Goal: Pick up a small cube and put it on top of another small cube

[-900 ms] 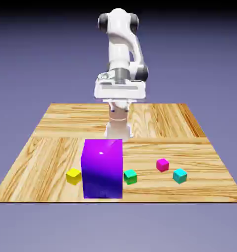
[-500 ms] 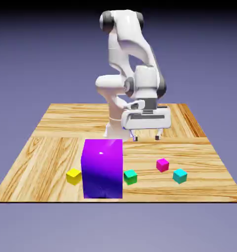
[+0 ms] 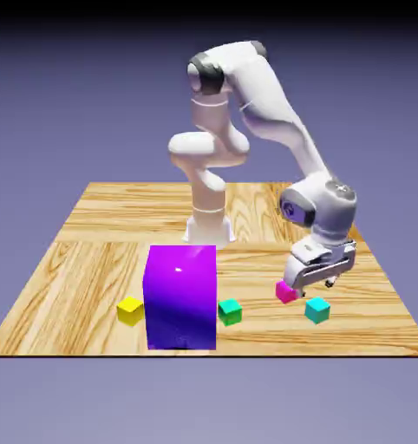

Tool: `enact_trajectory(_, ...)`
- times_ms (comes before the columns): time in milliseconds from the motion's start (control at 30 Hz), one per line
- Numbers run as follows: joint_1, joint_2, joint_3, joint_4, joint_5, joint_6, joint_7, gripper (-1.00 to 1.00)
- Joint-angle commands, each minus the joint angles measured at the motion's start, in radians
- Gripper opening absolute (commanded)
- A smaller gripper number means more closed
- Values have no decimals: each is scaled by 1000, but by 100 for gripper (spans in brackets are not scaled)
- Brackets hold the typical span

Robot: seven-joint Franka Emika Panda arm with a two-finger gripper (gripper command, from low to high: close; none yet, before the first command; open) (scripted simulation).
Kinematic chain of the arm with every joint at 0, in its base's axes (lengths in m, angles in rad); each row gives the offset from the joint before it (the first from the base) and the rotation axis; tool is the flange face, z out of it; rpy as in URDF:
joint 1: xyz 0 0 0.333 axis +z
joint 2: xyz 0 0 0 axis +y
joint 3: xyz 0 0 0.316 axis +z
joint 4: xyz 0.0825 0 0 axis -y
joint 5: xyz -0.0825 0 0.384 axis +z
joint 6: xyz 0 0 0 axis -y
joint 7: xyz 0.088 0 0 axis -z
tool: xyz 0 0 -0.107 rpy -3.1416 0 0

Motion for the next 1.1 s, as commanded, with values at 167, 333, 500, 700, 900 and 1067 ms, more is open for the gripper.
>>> enact_trajectory(167,75,151,-103,9,-111,134,74,0)
enact_trajectory(333,21,42,-29,3,-31,37,21,-100)
enact_trajectory(500,-11,-86,-139,47,98,-49,-41,-100)
enact_trajectory(700,-59,-215,-357,97,257,-112,-76,-100)
enact_trajectory(900,-179,-321,-556,84,415,-136,-41,-100)
enact_trajectory(1067,-360,-344,-639,-21,503,-89,91,-100)
